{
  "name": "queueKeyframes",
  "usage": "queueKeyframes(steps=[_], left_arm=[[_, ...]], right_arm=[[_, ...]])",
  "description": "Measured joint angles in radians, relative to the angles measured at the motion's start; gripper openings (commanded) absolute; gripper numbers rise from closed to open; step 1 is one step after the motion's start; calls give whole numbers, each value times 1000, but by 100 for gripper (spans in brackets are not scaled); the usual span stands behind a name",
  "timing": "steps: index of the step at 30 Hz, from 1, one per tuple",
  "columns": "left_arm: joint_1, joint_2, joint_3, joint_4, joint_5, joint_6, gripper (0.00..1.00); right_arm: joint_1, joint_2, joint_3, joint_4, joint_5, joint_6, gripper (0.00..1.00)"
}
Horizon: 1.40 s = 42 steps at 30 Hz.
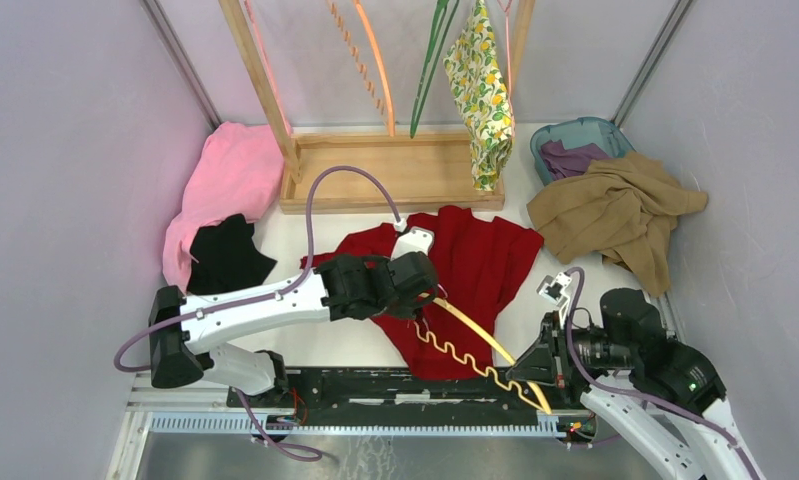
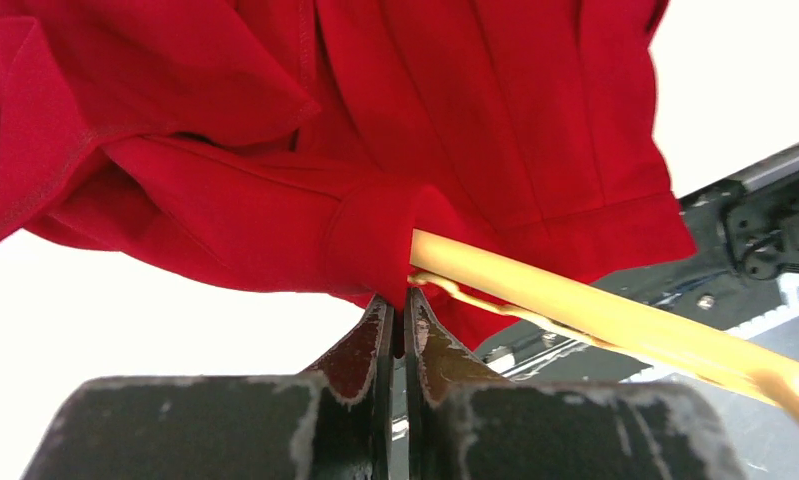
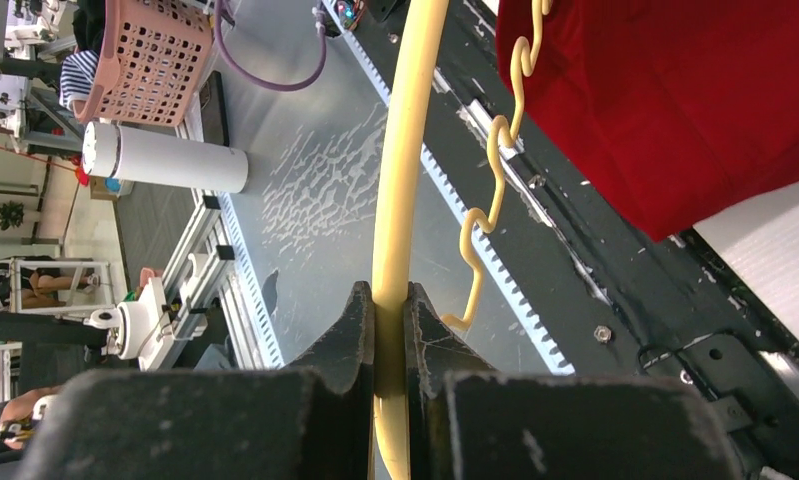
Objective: Place the skirt on the hanger
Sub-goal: Hang the skirt on the hanger.
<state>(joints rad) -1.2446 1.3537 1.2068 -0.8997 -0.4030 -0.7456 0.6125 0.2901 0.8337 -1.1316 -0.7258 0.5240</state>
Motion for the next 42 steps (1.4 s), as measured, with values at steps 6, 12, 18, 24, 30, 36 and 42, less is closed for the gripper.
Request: queueKeyframes(steps=[6, 12, 18, 24, 30, 36, 42], left_arm=[[1, 2, 86, 5, 21, 15, 3], [-5, 30, 173, 11, 24, 36, 3], [-24, 56, 209, 19, 39, 40, 3], [-34, 58, 223, 18, 39, 40, 3], [-37, 58, 223, 18, 36, 40, 7], [-37, 57, 200, 31, 18, 40, 25], [-50, 26, 186, 35, 12, 40, 39]], right_arm=[[0, 0, -66, 84, 2, 12, 1], [-5, -6, -127, 189, 16, 46, 1], [-5, -53, -231, 301, 26, 81, 1], [-5, -115, -301, 383, 46, 89, 1], [-4, -191, -396, 470, 66, 89, 1], [-1, -275, -498, 550, 85, 89, 1], [-1, -275, -580, 597, 140, 100, 1]])
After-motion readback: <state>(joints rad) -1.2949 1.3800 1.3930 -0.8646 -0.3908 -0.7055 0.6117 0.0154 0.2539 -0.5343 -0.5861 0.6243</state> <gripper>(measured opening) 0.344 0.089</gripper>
